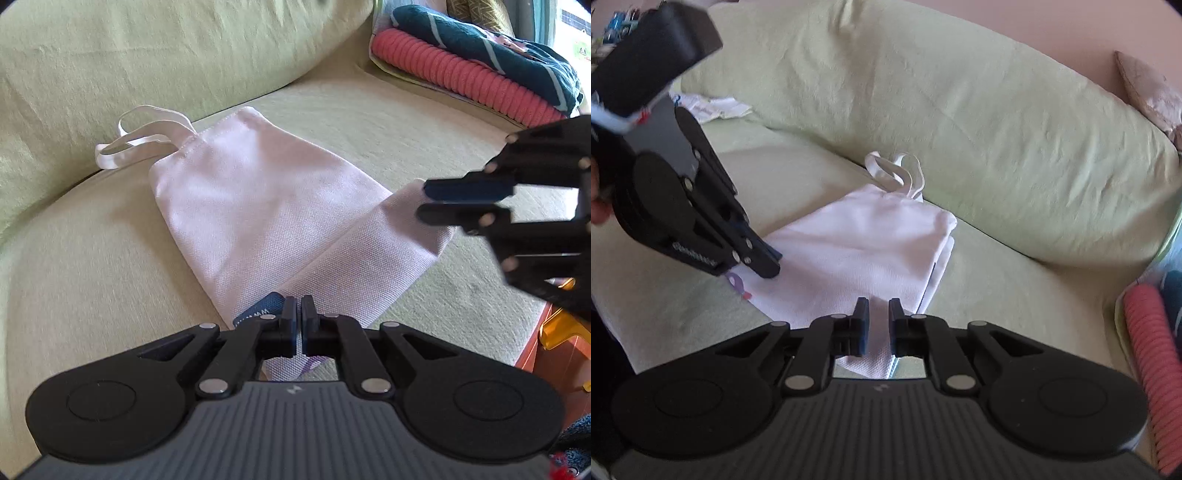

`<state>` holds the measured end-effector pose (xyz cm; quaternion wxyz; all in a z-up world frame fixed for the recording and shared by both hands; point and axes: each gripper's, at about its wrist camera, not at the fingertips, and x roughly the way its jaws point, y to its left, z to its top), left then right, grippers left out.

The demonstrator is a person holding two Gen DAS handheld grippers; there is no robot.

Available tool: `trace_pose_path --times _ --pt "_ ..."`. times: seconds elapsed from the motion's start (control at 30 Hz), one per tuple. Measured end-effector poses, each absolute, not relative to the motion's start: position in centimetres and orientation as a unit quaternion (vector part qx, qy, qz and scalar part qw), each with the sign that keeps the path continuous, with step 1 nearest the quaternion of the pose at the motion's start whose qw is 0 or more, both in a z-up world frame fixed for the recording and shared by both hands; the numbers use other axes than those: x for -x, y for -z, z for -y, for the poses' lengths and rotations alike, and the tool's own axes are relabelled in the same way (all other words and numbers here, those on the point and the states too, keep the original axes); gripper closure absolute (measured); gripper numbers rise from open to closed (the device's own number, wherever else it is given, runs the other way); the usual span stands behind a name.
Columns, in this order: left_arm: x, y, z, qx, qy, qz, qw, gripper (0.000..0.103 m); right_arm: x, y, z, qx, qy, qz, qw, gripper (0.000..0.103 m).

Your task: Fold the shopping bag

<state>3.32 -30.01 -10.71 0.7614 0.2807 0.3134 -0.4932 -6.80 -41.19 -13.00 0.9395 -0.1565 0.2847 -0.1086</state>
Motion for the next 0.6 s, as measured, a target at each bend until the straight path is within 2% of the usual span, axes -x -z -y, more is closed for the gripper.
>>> trace_pose_path --times 0.17,0.3,0.53,0.6 --pt "-3.2 11.0 29.8 -0.288 0.489 -0.297 0.768 0.097 5.0 13.8 42.7 0.131 0.076 -0.305 0.94 0.103" --pt "-3.5 10.9 29.4 -0.3 0.481 -0.274 0.777 0.097 4.5 13.3 44.6 0.064 0.058 -0.318 0.944 0.103" --pt "-4.7 11.4 29.8 -0.28 0.485 -0.283 0.778 0.097 3.9 13.7 45.5 0.027 0.058 -0.323 0.944 0.103" --pt "-3.8 11.1 29.8 -0.315 0.485 -0.256 0.775 0.097 3.7 13.6 45.8 0.019 0.053 -0.326 0.944 0.103"
